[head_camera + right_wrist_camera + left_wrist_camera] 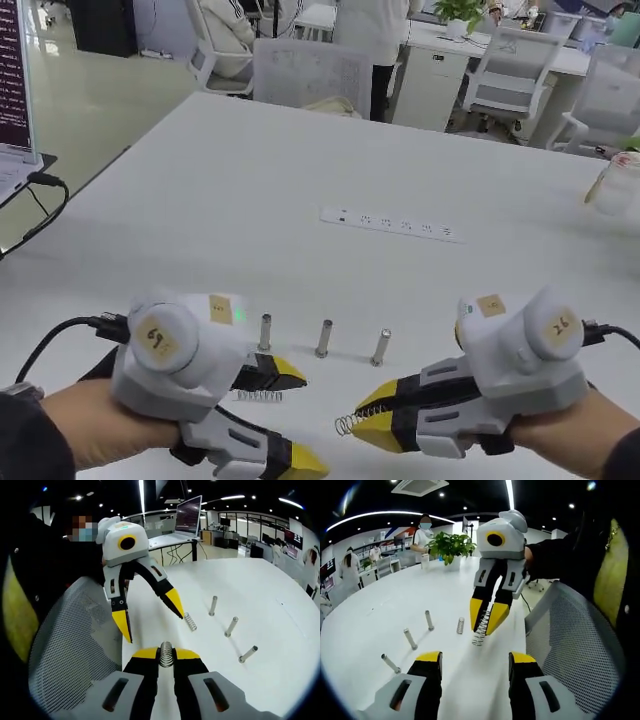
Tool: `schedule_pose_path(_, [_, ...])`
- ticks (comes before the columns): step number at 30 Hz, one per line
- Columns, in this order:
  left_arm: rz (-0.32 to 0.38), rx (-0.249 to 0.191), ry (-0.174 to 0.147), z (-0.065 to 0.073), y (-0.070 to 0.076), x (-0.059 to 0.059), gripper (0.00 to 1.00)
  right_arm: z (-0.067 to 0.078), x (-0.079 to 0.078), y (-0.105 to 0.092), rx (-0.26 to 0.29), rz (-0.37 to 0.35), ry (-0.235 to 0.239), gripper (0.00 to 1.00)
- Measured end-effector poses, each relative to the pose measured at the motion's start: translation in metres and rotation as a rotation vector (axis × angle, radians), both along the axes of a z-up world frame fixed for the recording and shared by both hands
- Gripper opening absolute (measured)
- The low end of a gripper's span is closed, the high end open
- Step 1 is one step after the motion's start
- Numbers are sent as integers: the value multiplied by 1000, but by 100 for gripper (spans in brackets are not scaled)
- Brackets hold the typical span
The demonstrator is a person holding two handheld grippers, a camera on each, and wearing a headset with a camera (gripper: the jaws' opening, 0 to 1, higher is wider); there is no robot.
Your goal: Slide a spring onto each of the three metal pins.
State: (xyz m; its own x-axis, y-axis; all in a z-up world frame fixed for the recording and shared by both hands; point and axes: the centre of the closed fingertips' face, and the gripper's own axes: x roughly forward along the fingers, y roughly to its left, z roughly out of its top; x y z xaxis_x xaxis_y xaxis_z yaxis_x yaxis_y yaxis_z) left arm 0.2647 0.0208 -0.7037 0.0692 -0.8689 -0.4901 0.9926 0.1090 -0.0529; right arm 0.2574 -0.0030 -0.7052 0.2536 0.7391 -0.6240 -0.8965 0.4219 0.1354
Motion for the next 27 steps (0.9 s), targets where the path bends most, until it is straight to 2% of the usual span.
schedule_pose_path(3, [11,-15,-3,1,6,2,54,2,0,0,-1,-2,-4,8])
schedule_pose_path(9, [87,-43,-20,4,21,14,61,4,2,-3,-7,-7,-10,8])
schedule_pose_path(11, [108,-54,-26,5,27,18,61,5,3,-3,-9,-8,-12,8])
schedule_pose_path(15, [155,-65,-18,3,36,24,63,6,3,-4,-14,-5,-13,8])
schedule_pose_path(17, [189,-69,-32,2,43,29,65,6,3,-5,-20,-5,-15,8])
schedule_pose_path(22, [248,-83,-30,1,55,36,65,9,7,-7,-30,-2,-22,8])
schedule_pose_path(24, [271,-84,-46,1,59,40,65,12,10,-10,-34,-3,-26,8])
schedule_pose_path(27, [304,-101,-52,2,64,43,66,17,15,-15,-42,-7,-35,8])
